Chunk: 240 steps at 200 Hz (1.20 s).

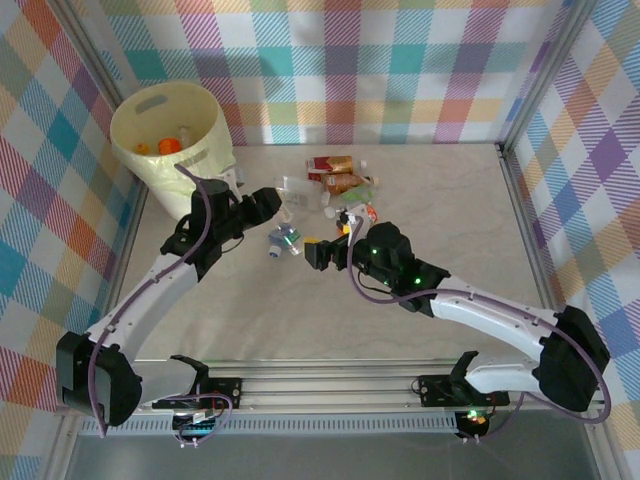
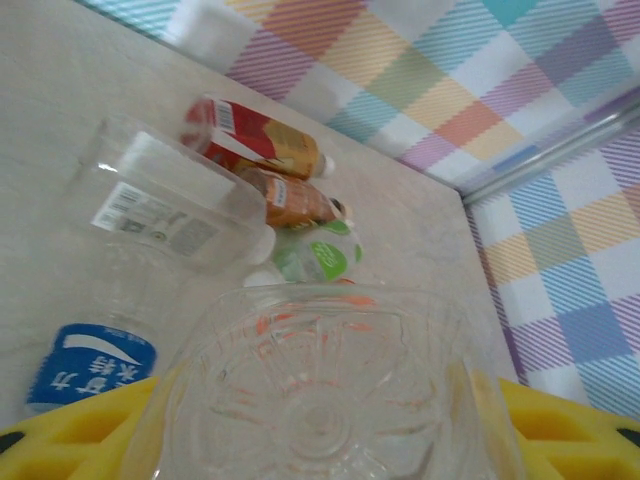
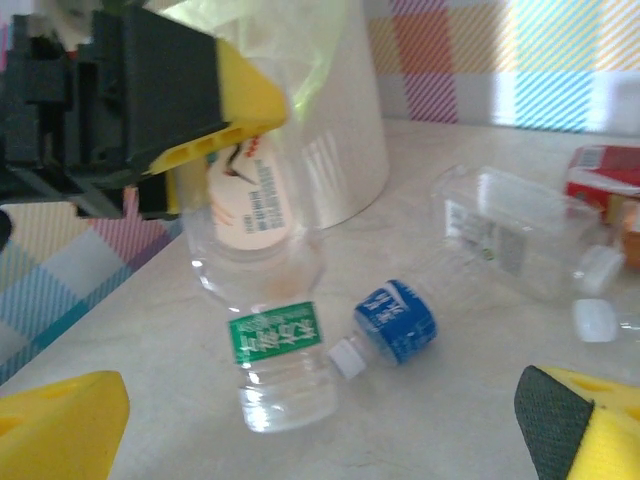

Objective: Put the plastic bottles in the bin

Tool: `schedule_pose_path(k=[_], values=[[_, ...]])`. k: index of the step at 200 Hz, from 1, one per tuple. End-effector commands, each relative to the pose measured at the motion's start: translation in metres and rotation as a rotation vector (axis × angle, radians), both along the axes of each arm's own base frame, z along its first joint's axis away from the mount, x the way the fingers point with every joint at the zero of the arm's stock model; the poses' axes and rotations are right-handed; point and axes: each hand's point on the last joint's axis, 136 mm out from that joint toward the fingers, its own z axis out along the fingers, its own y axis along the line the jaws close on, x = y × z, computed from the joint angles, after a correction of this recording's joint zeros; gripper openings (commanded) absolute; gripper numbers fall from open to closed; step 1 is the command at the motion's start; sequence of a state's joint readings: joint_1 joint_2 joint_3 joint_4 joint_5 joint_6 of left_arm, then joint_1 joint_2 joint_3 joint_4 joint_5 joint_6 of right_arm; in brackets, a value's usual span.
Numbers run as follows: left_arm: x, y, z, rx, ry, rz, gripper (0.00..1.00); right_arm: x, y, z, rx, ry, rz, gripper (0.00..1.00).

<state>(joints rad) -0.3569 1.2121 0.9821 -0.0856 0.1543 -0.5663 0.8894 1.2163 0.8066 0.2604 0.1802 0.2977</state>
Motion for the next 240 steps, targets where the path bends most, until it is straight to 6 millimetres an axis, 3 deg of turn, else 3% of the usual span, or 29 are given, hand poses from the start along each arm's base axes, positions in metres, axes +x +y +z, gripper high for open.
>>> schedule_pose_path(k=[1, 41, 94, 157, 216, 240], values=[[0.002, 0.014, 0.036, 0.066, -0.086, 0.061, 0.5, 0.013, -0.028, 0.003, -0.002, -0.041, -0.145, 1.0], [0.01, 0.035, 0.077, 0.171, -0.167, 0.154, 0.5, 0.023, -0.051, 0.013, 0.052, -0.093, -0.265, 1.0], [0.024, 0.058, 0.142, 0.319, -0.286, 0.236, 0.48, 0.026, -0.053, 0.017, 0.05, -0.12, -0.273, 1.0], [0.042, 0.1, 0.22, 0.377, -0.431, 0.375, 0.48, 0.023, -0.054, 0.019, 0.049, -0.149, -0.258, 1.0], [0.075, 0.15, 0.263, 0.383, -0.516, 0.568, 0.49, 0.023, -0.055, 0.017, 0.035, -0.133, -0.263, 1.0], [0.097, 0.182, 0.265, 0.371, -0.486, 0.652, 0.49, 0.022, -0.057, 0.015, 0.029, -0.122, -0.268, 1.0]])
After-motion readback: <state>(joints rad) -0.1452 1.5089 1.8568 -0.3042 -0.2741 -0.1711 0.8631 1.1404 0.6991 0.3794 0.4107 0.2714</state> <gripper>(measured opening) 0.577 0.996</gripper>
